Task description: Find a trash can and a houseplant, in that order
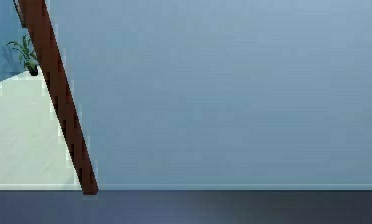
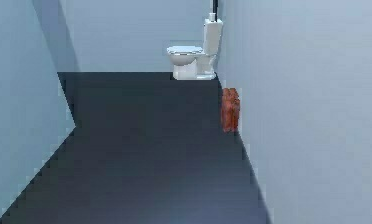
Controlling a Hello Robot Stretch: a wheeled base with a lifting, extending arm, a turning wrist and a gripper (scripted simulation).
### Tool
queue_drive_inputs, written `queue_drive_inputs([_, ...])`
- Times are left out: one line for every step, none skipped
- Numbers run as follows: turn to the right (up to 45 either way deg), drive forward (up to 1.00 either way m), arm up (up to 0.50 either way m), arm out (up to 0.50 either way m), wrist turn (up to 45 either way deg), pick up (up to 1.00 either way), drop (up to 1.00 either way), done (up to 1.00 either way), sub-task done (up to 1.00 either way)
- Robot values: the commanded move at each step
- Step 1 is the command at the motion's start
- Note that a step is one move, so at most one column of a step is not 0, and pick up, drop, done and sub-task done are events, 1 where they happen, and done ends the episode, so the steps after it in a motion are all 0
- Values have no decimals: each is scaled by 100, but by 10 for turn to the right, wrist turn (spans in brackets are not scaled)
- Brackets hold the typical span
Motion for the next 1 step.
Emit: queue_drive_inputs([0, 5, 0, 0, 0, 0, 0, 0, 0])
